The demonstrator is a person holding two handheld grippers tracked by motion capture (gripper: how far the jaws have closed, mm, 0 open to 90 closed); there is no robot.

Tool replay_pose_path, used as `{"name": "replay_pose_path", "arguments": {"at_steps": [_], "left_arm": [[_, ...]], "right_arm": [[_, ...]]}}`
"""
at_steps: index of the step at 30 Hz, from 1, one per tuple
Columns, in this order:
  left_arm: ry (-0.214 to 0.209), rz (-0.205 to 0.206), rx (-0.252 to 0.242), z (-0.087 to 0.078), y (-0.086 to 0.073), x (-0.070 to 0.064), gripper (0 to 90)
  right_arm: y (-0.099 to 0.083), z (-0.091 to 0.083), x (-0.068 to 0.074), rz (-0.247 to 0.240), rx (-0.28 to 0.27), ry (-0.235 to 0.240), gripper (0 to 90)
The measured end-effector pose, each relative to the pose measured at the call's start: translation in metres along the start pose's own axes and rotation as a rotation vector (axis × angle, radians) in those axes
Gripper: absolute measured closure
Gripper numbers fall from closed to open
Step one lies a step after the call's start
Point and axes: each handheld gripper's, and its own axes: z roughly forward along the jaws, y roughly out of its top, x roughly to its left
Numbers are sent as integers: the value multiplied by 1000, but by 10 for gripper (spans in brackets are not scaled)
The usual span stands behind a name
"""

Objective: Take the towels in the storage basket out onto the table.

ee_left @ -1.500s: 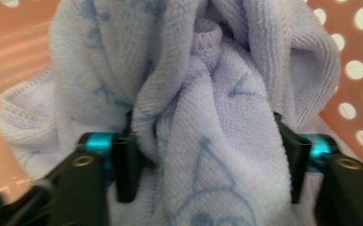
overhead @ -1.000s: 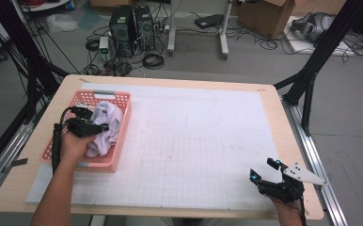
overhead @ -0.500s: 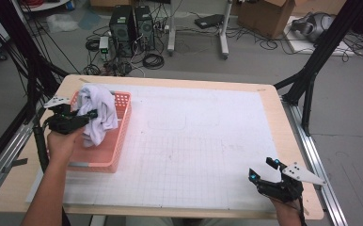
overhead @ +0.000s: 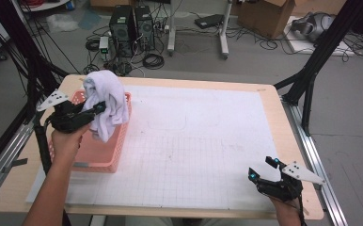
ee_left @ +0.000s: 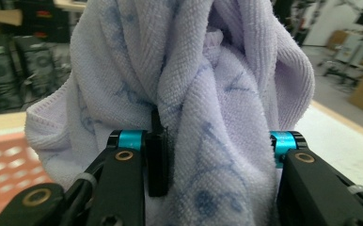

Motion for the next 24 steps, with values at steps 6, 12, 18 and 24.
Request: {"name": "replay_pose_path", "arguments": {"at_steps": [6,12,18,24], "left_arm": [[-83,43,-15,15,5,-27,604],[-151,75,3,34,-1,-51,603],[-226,104,24,54,-11,-75,601],[-296,123,50,72,-20,-99,600]], "right_arm": [[0,-1,0,-2,-3,-2,156],[0,-2,-1,5,-3,-3,156],[0,-2,-1,-5,-2,-1,156],[0,-2,0,-1,1,2,156]]}}
